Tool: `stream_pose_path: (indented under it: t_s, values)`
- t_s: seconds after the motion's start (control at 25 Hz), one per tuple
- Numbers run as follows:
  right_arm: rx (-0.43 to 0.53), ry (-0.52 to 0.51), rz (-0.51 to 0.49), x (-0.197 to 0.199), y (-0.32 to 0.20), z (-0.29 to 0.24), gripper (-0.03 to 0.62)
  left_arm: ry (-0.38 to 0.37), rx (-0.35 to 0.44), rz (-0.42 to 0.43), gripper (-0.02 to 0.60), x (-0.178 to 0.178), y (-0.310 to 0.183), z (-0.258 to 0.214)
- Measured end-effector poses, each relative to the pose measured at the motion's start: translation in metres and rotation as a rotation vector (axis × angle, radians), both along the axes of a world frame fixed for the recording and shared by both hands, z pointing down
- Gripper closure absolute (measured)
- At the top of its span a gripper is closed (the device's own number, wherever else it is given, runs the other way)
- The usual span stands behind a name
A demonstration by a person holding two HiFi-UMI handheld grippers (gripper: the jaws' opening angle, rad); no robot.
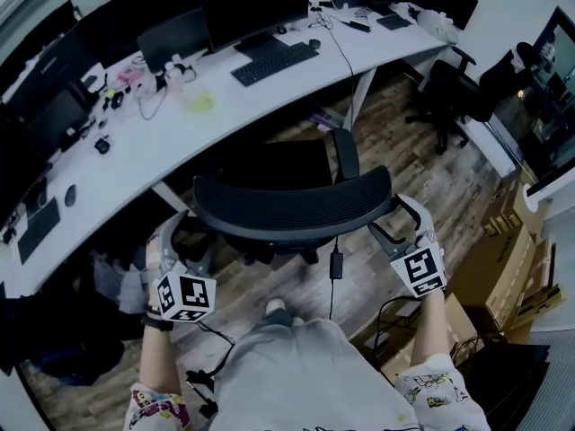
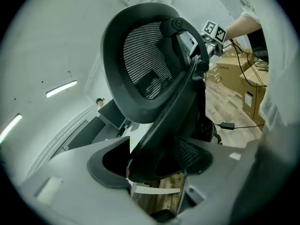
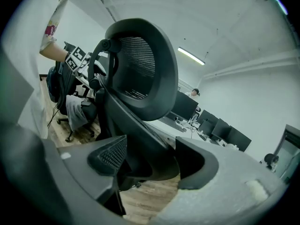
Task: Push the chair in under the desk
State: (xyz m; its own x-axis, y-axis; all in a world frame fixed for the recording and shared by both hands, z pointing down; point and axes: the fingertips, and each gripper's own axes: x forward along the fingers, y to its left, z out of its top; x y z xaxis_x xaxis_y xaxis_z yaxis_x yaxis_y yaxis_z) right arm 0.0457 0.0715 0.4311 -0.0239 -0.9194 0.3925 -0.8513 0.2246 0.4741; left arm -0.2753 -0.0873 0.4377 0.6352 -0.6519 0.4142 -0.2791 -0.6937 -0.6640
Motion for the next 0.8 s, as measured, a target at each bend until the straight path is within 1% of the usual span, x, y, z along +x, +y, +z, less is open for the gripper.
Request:
stream_pose_path:
  t_s: [0.16,0.32,0.6,0.8]
  values:
    - [0.004,0.013,-0.014,0.003,-0.001,0.0,0.273,-0.03,0.003,0.029,0.282,0.005,0.001,0.0]
    - [-0.003,0.02,-0.016,0.001,-0.005,0.001,0.278,-0.06,0.0,0.041,0.291,0.001,-0.003,0.001]
    - [0.002,0.028,-0.007,0.009,-0.015,0.0,0.283,-0.074,0.006,0.056,0.298,0.009,-0.013,0.0]
    - [0.005,0.022,-0.018,0.014,-0.031,0.0,0.284,-0.09,0.004,0.047,0.302,0.013,-0.027,0.001]
